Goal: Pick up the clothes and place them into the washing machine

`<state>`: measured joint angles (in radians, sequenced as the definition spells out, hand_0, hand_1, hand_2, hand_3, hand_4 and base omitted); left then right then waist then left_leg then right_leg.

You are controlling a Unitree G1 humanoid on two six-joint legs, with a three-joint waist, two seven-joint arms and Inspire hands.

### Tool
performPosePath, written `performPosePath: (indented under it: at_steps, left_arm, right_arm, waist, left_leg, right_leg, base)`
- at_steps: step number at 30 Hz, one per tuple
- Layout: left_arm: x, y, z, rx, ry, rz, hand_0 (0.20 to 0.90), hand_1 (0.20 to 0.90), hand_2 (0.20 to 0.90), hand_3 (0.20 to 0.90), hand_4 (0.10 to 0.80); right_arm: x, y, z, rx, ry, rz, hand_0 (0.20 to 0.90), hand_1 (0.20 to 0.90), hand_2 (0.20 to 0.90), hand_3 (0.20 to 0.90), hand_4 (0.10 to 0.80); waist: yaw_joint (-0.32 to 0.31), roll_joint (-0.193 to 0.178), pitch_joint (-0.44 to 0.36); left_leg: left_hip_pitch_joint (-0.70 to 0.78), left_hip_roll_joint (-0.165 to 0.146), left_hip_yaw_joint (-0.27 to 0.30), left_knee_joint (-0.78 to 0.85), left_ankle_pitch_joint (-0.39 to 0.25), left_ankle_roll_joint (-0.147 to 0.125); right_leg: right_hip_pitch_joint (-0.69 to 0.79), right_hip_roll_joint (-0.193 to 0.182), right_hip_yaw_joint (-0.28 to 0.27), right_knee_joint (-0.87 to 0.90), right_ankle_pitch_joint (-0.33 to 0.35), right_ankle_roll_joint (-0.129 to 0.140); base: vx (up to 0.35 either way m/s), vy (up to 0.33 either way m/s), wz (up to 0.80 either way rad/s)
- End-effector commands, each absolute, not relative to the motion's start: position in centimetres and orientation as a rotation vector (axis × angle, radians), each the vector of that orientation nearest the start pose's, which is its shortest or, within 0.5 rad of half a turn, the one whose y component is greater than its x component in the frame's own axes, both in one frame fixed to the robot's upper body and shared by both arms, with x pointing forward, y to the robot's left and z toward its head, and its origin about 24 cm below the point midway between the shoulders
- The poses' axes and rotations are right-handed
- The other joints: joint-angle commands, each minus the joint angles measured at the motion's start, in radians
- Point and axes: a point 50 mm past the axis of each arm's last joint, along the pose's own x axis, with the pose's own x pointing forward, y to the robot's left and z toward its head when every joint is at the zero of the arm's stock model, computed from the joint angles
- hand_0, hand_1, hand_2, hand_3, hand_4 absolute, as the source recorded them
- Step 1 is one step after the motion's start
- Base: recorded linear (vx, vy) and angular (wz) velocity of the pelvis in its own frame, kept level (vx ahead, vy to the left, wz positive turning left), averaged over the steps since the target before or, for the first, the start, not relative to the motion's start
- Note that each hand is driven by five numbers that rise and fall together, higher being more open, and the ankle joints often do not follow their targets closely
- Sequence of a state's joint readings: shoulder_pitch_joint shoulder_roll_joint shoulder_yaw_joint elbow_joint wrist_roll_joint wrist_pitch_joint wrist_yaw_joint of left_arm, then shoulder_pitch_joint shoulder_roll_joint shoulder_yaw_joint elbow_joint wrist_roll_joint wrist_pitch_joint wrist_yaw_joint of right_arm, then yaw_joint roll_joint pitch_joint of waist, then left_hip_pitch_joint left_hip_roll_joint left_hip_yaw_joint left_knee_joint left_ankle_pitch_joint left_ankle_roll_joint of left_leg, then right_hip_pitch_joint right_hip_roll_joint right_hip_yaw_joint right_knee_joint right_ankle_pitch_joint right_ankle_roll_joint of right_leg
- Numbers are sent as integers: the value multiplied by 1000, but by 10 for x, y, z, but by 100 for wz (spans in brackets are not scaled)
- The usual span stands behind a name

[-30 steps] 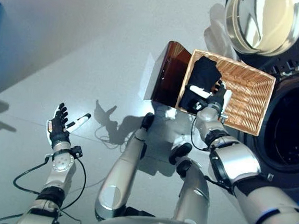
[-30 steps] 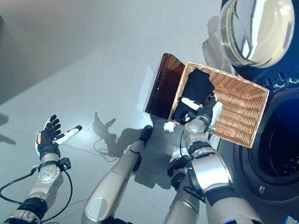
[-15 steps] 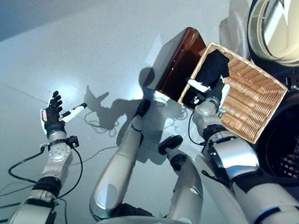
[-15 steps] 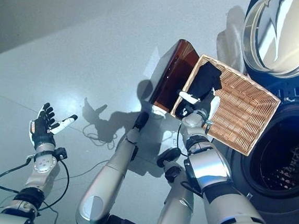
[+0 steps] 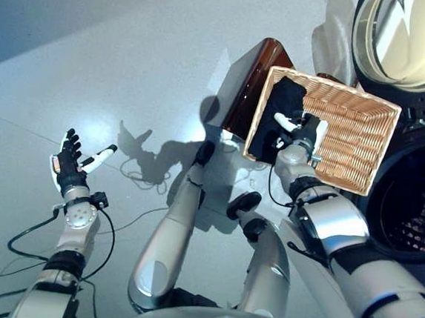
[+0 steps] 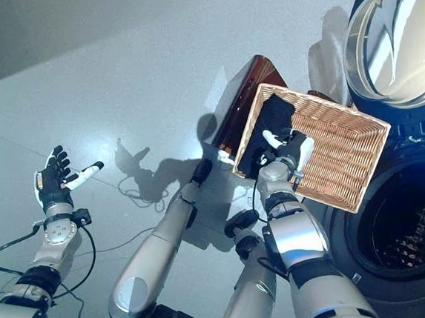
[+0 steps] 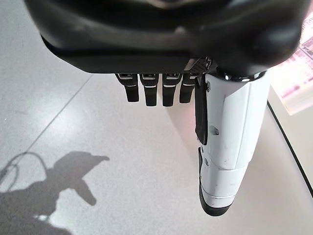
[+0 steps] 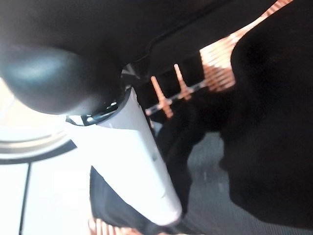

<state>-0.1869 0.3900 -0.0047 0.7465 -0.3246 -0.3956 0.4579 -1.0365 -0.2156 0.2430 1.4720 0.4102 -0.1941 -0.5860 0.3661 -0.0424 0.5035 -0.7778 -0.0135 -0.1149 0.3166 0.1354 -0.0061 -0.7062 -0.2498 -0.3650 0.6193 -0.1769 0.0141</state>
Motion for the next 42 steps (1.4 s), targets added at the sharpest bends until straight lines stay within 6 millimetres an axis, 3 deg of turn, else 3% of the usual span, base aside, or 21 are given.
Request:
performPosePath:
  at_steps: [1,15,21,25,33,34,35,36,42]
  left_arm:
    - [237,320,-1,177,63,758,900,900,900,900,800]
    - [223,322,-23,178,171,763,900,900,900,900,800]
    - [210,319,-36,162,219,758,900,900,900,900,800]
    - [204,315,-42,152,234,742,900,900,900,900,800]
    - [199,304,-51,143,264,705,900,900,900,900,800]
    - [199,304,-51,143,264,705,900,900,900,900,800]
    - [196,302,-55,142,279,702,900,900,900,900,800]
    - [196,302,-55,142,279,702,900,900,900,900,800]
    - [199,303,-53,148,278,704,900,900,900,900,800]
  right_arm:
    - [395,-206,104,-144,99,-646,200,200,200,200,300]
    - [382,-234,86,-167,143,-713,200,200,200,200,300]
    - [365,-269,74,-142,181,-816,200,200,200,200,300]
    - [361,-283,77,-163,178,-849,200,200,200,200,300]
    - [362,-288,83,-224,171,-849,214,214,214,214,310]
    - [362,-288,83,-224,171,-849,247,247,247,247,333]
    - [363,-285,83,-228,173,-840,521,521,521,521,529]
    - [363,-285,83,-228,173,-840,900,900,900,900,800]
    - [367,-285,92,-235,173,-863,900,900,900,900,800]
  waist:
    - [-7,50,16]
    - [-59,76,-23]
    - [-95,95,-63]
    - [-109,118,-77]
    - [-123,152,-91]
    - [-123,152,-92]
    - [-123,154,-89]
    - [-123,153,-90]
    - [-117,145,-69]
  left_leg:
    - [8,-63,61,67,-146,1]
    - [62,-56,94,39,-133,0]
    - [113,-56,120,10,-131,2]
    - [126,-60,133,7,-131,6]
    - [121,-63,147,16,-130,10]
    - [121,-63,147,17,-130,10]
    - [115,-62,146,17,-128,10]
    - [113,-62,146,17,-128,10]
    - [83,-60,143,32,-126,8]
  right_leg:
    - [39,25,7,-84,38,2]
    - [69,28,48,-111,58,6]
    - [110,33,77,-144,75,12]
    - [112,34,95,-150,82,15]
    - [95,29,115,-144,91,18]
    - [95,29,115,-144,91,18]
    - [83,30,118,-137,93,17]
    - [81,29,118,-136,92,17]
    - [53,28,116,-119,93,14]
  base:
    - [-23,3,-10]
    - [-9,11,-10]
    - [14,25,-17]
    - [-7,41,-13]
    - [-11,22,-7]
    - [-21,3,-5]
    - [-15,3,-4]
    - [-29,-5,-6]
    - [-11,-9,-2]
